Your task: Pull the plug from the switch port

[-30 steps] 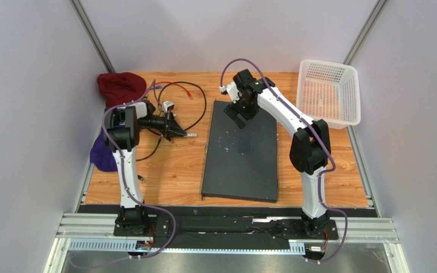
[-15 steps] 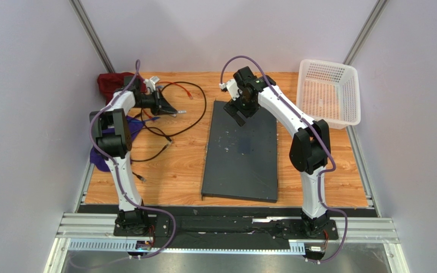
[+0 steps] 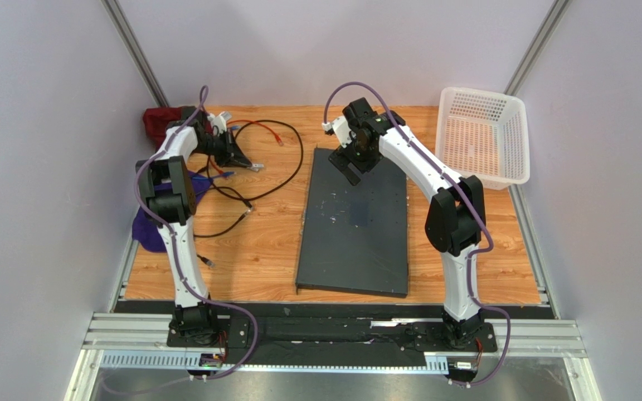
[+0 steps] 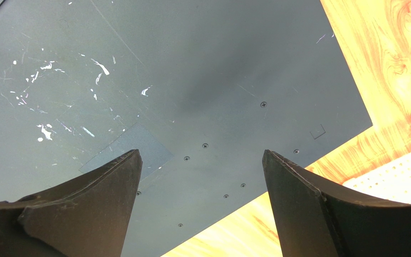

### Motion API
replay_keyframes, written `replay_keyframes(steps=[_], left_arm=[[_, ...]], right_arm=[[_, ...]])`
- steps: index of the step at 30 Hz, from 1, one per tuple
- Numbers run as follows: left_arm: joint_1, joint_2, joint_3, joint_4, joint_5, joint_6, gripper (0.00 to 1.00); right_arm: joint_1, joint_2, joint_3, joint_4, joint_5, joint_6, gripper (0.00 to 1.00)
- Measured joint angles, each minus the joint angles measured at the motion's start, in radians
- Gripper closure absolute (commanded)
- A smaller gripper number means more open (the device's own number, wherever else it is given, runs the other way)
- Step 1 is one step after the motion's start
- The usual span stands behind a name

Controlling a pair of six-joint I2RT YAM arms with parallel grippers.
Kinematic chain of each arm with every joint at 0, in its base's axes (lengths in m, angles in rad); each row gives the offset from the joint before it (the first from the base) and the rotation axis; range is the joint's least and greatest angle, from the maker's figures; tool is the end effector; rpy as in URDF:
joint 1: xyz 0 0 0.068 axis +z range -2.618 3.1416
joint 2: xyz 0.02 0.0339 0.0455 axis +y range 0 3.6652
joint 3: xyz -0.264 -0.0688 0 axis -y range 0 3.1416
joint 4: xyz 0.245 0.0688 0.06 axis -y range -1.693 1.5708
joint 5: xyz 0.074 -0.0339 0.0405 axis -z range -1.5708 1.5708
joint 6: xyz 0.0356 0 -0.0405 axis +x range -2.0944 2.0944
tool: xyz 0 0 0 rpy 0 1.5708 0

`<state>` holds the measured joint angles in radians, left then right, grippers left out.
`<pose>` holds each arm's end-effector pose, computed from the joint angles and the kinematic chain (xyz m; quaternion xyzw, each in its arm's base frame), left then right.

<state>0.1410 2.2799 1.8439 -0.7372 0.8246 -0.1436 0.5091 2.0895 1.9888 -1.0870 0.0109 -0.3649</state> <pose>0.4763 0.0412 0.1743 -0.0490 0.9003 -0.3931 0.1804 0.3858 0.2149 0.2762 -0.4145 0.8899 0.0084 0.1903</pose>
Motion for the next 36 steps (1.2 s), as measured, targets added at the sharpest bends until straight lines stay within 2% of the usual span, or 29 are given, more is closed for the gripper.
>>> replay_keyframes(steps=[5,14,16,18,23,25,31,36], left_arm=[[0.000,0.169,0.267,-0.226,-0.011,0.178,1.00],[0.000,0.223,0.394,-0.412,-0.061,0.333,1.00],[0.000,0.229,0.397,-0.426,-0.065,0.351,0.93],[0.000,0.238,0.398,-0.439,-0.054,0.364,0.74],[0.002,0.251,0.399,-0.467,-0.042,0.388,0.64],[0.002,0.251,0.386,-0.470,-0.025,0.390,0.57],[0.001,0.221,0.318,-0.448,0.003,0.351,0.50],[0.000,0.069,0.161,-0.339,-0.074,0.260,0.50]], right_arm=[[0.000,0.000,0.000,0.000,0.000,0.000,0.12],[0.000,0.002,0.000,0.000,0.000,0.000,0.12],[0.000,0.002,0.000,0.000,0.000,0.000,0.12],[0.000,0.002,0.000,0.000,0.000,0.000,0.12],[0.001,0.002,0.000,0.000,0.000,0.000,0.12],[0.001,0.002,0.000,0.000,0.000,0.000,0.12],[0.003,0.002,0.000,0.000,0.000,0.000,0.12],[0.008,0.002,0.000,0.000,0.000,0.000,0.12]])
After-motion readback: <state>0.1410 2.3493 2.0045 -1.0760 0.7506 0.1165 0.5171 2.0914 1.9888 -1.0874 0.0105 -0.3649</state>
